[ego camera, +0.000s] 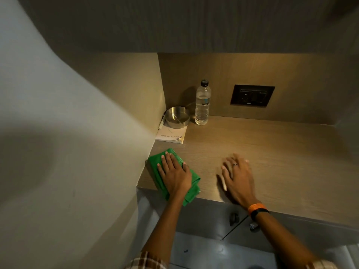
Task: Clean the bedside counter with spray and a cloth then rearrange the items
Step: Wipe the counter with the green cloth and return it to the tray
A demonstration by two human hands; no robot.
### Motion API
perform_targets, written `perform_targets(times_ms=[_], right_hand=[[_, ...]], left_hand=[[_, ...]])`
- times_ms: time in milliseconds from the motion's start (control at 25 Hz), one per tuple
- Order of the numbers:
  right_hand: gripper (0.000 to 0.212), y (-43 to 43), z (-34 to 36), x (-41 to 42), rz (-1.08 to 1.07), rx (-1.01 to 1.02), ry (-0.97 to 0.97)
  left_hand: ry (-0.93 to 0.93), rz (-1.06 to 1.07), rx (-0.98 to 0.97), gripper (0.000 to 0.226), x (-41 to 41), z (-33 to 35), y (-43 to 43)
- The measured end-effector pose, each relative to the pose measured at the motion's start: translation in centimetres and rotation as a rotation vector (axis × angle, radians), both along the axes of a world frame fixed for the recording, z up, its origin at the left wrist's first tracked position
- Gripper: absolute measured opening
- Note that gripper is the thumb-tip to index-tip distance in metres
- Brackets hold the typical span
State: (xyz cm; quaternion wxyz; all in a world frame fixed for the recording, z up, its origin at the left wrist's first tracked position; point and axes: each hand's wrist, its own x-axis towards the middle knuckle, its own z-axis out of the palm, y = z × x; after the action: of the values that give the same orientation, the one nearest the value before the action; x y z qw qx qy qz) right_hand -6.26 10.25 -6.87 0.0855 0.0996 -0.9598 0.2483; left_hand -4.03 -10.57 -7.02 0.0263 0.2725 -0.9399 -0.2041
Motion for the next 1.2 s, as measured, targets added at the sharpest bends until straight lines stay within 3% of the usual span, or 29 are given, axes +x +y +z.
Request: perform_targets(times_ms=[120,240,320,640,800,960,1080,1200], right_hand=[[0.036,-10.3,1.5,0.9,0.329,-0.186,-0.086],[0.054,-18.2,0.7,1.8,0.579,0.096,-0.125],[0.063,-19.2,-0.9,1.9,0.607,0.268,-0.072],[0.067,-21.6,-0.7,-3.4,0.708,0.351,-0.02],[0.063,-20.4,-0.6,-3.5,0.651,0.324,-0.054],[0.064,-15.3,-0.8,-3.6,0.496,0.308,-0.079],[0.064,-12.0,-0.8,-3.7,0.345,0.301,-0.13],[0.066,-14.5,-0.8,-3.1,0.23,0.27,-0.138]], left_hand=[[0.231,0.115,0.291,0.051,1.0,2.5,-3.2],[0.468,0.131,0.386,0.039,1.3,4.6,-8.0],[0.501,0.011,0.392,0.038,0.9,5.0,-10.1],[0.503,-0.014,0.465,0.036,-2.1,3.9,-10.2],[0.344,-0.132,0.378,0.038,-5.5,4.0,-11.9],[0.102,-0.394,0.086,0.034,-8.1,3.9,-12.7],[0.114,-0.481,0.051,0.028,-8.4,3.1,-13.1],[0.147,-0.492,0.02,0.031,-8.3,2.4,-13.5]])
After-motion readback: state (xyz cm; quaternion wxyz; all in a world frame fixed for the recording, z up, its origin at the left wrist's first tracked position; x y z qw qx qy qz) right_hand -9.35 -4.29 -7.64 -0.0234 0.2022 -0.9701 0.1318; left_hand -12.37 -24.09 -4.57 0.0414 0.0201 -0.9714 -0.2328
